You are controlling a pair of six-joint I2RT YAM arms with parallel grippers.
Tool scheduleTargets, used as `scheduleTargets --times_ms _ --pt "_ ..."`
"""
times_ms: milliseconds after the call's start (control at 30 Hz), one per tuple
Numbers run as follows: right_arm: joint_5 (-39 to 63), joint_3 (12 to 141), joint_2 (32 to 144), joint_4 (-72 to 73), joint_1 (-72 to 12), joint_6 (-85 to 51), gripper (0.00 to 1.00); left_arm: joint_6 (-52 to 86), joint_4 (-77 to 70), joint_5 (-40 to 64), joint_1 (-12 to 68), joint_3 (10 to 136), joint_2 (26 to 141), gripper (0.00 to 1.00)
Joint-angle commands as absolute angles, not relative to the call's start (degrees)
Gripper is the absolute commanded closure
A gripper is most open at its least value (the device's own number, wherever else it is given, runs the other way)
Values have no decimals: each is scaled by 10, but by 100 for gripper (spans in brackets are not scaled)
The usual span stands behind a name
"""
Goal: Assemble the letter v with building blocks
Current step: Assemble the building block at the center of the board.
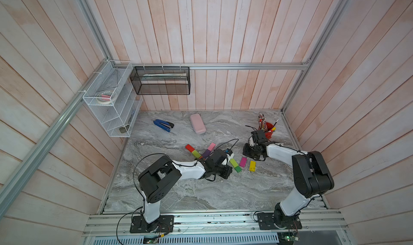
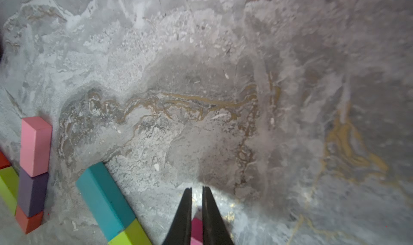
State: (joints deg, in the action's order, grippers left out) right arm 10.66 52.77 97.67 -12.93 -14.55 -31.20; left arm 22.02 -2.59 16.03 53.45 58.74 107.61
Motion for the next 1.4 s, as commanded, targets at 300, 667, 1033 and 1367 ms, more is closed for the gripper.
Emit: scheduleTargets --times_ms 300,667,1033,1367 --pt "127 482 965 -102 -145 -306 88 196 33 147 542 647 1130 100" --pt "124 456 950 -100 -145 -315 88 192 40 154 542 656 1143 100" --pt "75 438 920 -110 -144 -334 83 179 53 158 565 673 1155 100" --pt "76 429 920 -114 -143 -333 81 173 67 147 574 685 1164 100"
